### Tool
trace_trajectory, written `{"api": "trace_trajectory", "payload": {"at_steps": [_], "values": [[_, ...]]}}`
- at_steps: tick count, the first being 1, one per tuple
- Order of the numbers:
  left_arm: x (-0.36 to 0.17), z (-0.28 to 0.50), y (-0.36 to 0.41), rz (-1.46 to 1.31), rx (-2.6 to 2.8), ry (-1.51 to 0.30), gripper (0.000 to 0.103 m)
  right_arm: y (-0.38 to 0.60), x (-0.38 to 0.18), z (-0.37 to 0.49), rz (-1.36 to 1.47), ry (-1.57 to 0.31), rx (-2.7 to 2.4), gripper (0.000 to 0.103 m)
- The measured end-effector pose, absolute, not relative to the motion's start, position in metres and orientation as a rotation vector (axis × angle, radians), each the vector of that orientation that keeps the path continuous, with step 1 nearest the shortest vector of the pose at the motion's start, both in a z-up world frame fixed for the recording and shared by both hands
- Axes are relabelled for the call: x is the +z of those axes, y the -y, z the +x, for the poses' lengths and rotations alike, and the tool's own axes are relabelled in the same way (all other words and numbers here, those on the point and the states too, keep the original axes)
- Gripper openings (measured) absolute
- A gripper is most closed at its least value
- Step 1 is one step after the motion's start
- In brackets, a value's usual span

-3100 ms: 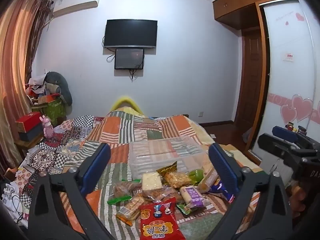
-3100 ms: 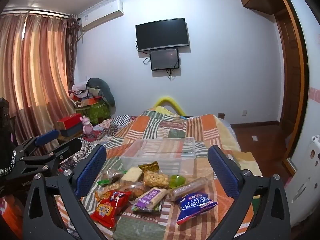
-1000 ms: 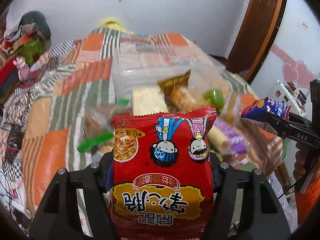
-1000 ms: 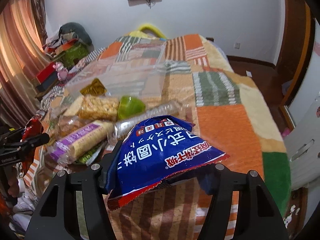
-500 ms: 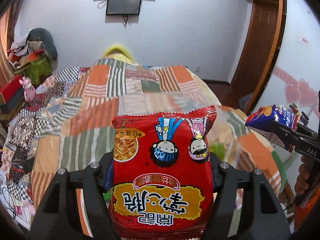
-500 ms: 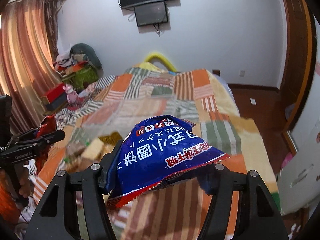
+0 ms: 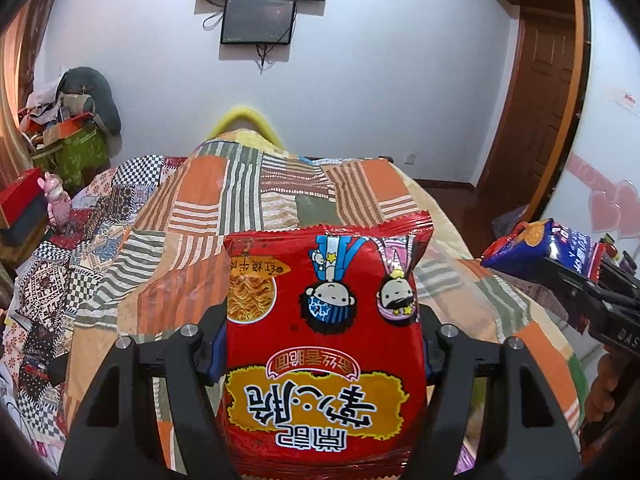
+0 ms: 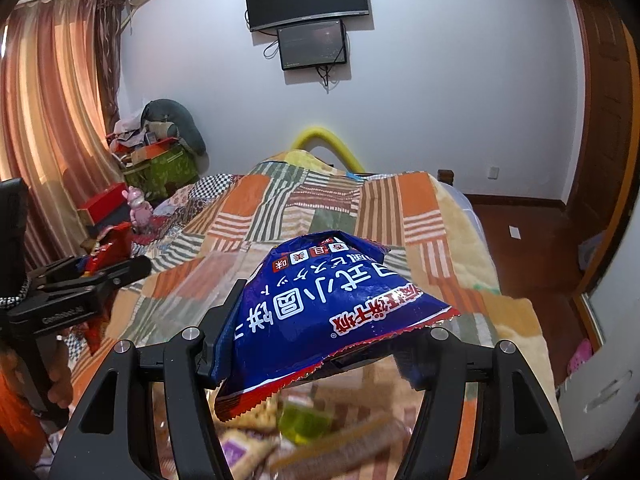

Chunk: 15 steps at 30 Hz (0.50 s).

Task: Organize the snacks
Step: 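Grasp the red chip bag with the left tool while the right tool grasps the blue cracker bag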

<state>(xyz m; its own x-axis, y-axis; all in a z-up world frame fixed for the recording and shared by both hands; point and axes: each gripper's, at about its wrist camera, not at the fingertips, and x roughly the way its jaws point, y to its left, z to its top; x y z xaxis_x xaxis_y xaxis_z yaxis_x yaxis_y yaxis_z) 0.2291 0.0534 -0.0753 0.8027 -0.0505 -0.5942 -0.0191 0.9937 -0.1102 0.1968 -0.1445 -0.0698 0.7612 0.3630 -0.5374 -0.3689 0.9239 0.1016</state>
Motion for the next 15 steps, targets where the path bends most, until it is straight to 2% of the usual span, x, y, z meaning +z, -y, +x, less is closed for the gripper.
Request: {"api": "trace_trajectory", "payload": {"at_steps": [15], "values": [[-0.120, 0.310, -0.051, -0.079, -0.009, -0.771, 0.068, 0.121, -0.120, 0.255, -0.086, -0.760, 0.401, 0.060]]}}
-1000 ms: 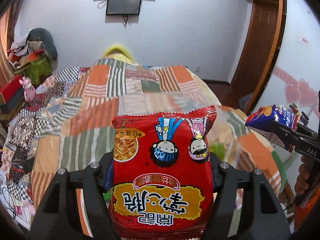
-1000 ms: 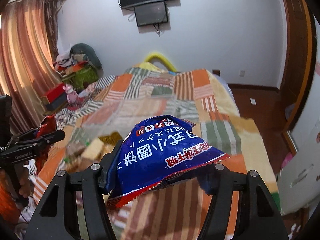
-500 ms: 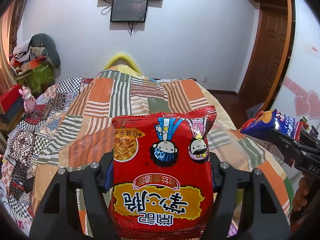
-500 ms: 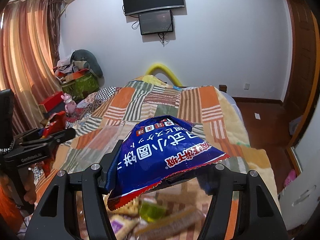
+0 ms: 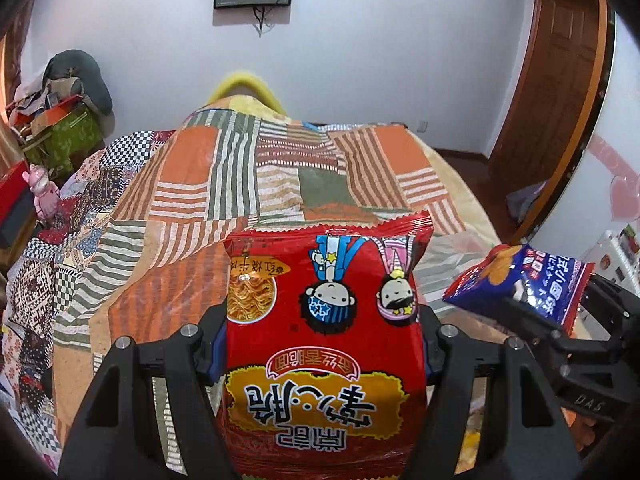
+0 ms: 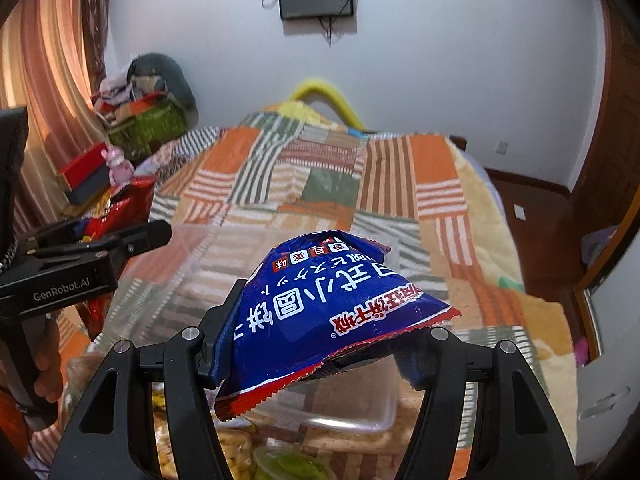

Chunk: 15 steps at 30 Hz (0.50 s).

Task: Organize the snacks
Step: 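Grasp the red chip bag with the left tool while the right tool grasps the blue cracker bag, then drop the red and blue bags into the clear box with both tools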

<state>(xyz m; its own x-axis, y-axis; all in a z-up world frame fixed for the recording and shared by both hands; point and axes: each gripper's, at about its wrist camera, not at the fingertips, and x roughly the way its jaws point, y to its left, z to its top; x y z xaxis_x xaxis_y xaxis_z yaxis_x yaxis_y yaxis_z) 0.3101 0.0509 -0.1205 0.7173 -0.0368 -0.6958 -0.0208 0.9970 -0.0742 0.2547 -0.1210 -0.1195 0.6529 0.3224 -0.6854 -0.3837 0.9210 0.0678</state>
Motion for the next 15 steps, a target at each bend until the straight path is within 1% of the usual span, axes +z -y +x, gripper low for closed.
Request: {"api": "trace_trajectory", "payload": {"at_steps": [3, 6, 8, 9, 13, 15], "values": [[-0.127, 0.318, -0.047, -0.066, -0.019, -0.788, 0.069, 0.119, -0.125, 0.258, -0.094, -0.789, 0.406, 0.061], [-0.133, 0.322, -0.044, -0.062, -0.039, -0.809, 0.072, 0.119, -0.128, 0.263, -0.084, -0.813, 0.417, 0.062], [-0.136, 0.323, -0.043, -0.063, -0.043, -0.819, 0.078, 0.119, -0.129, 0.265, -0.081, -0.821, 0.407, 0.063], [-0.138, 0.323, -0.043, -0.069, -0.050, -0.826, 0.078, 0.119, -0.129, 0.265, -0.083, -0.821, 0.404, 0.063], [-0.132, 0.315, -0.044, -0.064, -0.034, -0.795, 0.081, 0.124, -0.122, 0.262, -0.076, -0.813, 0.396, 0.070], [-0.124, 0.309, -0.046, -0.070, -0.023, -0.771, 0.084, 0.127, -0.117, 0.259, -0.075, -0.800, 0.394, 0.071]]}}
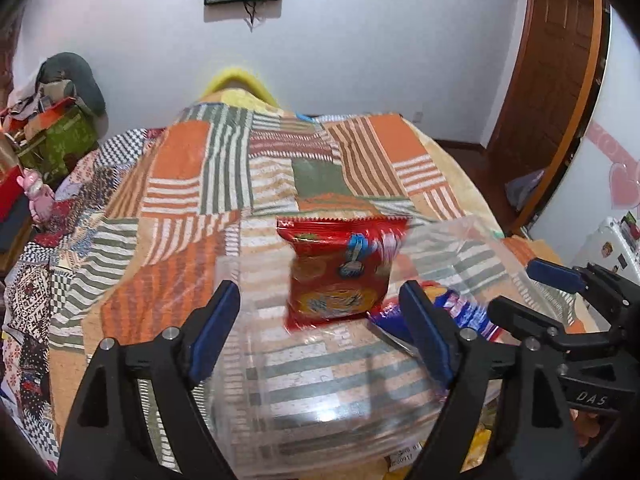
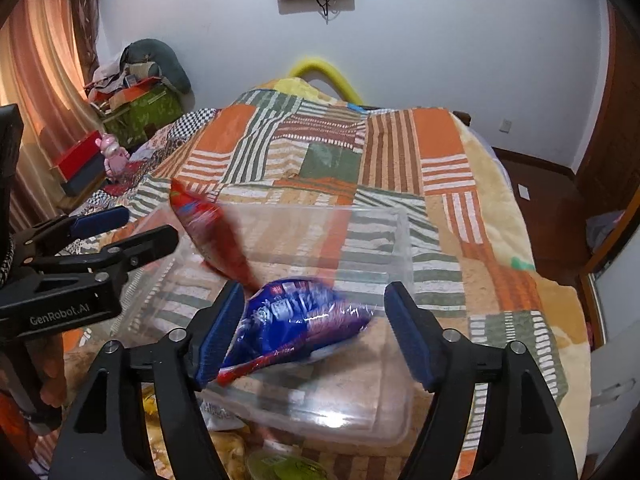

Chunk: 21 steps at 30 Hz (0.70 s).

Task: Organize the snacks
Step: 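Drop the red and blue bags into the clear box with both tools, then grasp the green-topped bread bag with the left tool while the right tool grasps the cracker roll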

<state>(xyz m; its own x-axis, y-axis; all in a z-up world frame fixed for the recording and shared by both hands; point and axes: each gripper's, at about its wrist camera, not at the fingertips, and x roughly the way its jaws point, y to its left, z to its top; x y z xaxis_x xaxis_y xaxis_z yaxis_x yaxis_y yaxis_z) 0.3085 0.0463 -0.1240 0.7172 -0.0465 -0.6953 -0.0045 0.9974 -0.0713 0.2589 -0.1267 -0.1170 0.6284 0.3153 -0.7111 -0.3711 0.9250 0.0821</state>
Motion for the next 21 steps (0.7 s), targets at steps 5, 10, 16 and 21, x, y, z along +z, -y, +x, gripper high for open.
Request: {"api": "trace_trajectory", "payload": {"at_steps": [5, 10, 16, 21], "values": [[-0.101, 0.291, -0.054, -0.075, -0.002, -0.713, 0.089, 0.136, -0.102, 0.246, -0.054, -0.769, 0.399, 0.076], [-0.078, 0.260, -0.062, -0.040, 0.025, -0.654, 0.095, 0.144, -0.091, 0.231, -0.048, -0.748, 0.391, 0.080], [-0.069, 0.225, -0.077, -0.020, 0.041, -0.648, 0.099, 0.161, -0.093, 0.208, -0.039, -0.763, 0.368, 0.083], [-0.083, 0.199, -0.092, -0.013, 0.051, -0.698, 0.101, 0.166, -0.105, 0.192, -0.047, -0.809, 0.342, 0.084]]}}
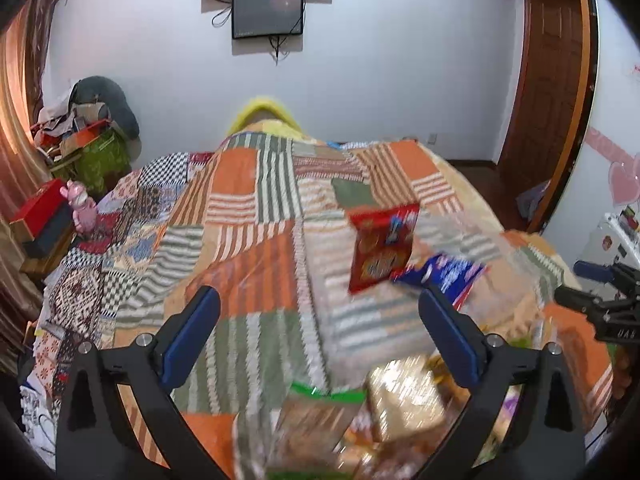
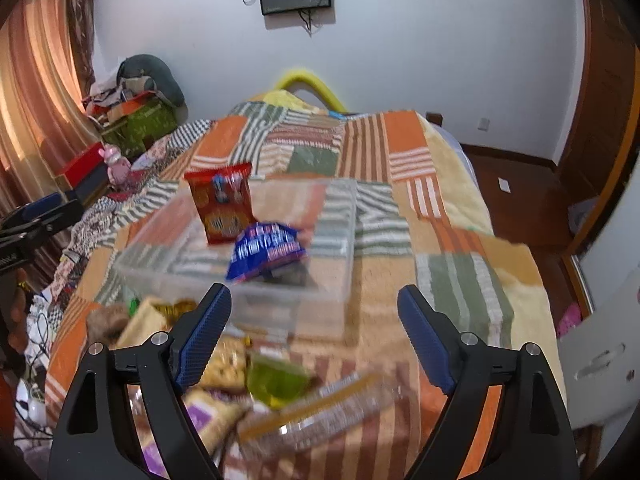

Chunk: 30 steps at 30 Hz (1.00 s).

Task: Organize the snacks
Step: 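Grasp the green-topped bread bag with the left tool while the right tool grasps the cracker roll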

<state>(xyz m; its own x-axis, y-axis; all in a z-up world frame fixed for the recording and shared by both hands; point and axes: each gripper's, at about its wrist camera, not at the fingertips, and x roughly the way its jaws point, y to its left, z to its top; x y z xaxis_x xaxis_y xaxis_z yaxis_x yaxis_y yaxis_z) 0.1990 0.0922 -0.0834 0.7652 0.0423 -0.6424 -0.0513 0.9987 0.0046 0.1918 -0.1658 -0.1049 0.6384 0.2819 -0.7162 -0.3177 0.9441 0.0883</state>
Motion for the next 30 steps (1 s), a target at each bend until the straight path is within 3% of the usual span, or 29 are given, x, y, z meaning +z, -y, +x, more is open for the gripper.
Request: {"api": "trace_trajectory", "payload": {"at_steps": [14, 21, 27, 30], "values": [[-0.175, 0.170, -0.117, -0.047, 0.036, -0.899, 0.101, 0.165, -0.167, 0.176, -0.063, -0.986, 0.276, 0.084], [-0.209, 0.171, -0.118, -0.057, 0.030, -0.984, 0.101, 0.182, -0.177, 0.167, -0.013, -1.014, 0.304, 0.091], [-0.221, 0.181, -0.119, -0.099, 0.032, -1.009, 0.101, 0.196, -0.174, 0.160, -0.007, -1.029, 0.293, 0.090], [-0.225, 0.187, -0.116, -0.102, 0.028, -1.014, 0.093, 0.202, -0.173, 0.159, -0.010, -1.027, 0.285, 0.090]]}}
